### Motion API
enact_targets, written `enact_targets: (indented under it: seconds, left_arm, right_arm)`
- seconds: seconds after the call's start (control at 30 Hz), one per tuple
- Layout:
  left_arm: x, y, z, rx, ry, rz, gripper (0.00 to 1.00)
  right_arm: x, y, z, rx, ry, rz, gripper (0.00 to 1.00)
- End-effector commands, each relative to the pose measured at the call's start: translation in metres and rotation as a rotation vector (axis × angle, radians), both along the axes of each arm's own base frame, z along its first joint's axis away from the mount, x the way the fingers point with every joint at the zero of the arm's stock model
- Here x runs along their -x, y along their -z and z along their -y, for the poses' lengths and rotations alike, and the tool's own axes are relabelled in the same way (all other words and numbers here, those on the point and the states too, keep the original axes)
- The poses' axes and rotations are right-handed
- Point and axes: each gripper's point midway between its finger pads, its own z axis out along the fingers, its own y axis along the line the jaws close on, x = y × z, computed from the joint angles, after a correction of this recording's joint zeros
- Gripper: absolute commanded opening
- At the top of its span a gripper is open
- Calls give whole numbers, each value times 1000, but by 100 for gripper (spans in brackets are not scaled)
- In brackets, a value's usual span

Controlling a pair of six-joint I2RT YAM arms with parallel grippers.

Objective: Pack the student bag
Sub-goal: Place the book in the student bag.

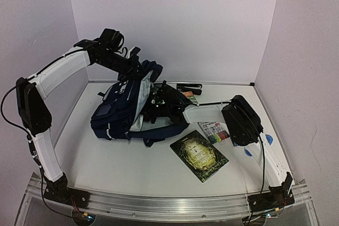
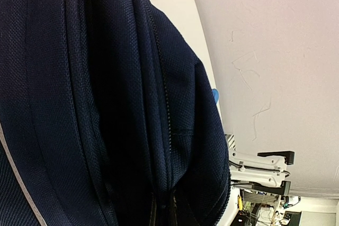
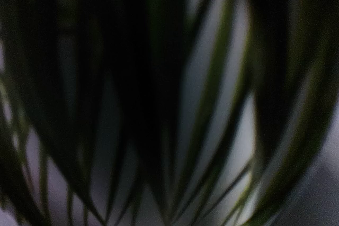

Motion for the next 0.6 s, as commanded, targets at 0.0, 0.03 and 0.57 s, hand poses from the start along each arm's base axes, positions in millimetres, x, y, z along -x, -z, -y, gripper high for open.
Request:
enact_targets:
  seconds: [0.0,0.03,0.57]
  left_arm:
    - [13,-74,11,139,80,217,0]
    - [12,-72,8,129,66,220,0]
    - [-2,-62,-15,53,-24,254,0]
  right_arm:
    - [5,-54,-26,-123,-13,143,39]
    - [3,-52,-25,-107,-5,147,48]
    - [-4,-52,47,73,88,58,98]
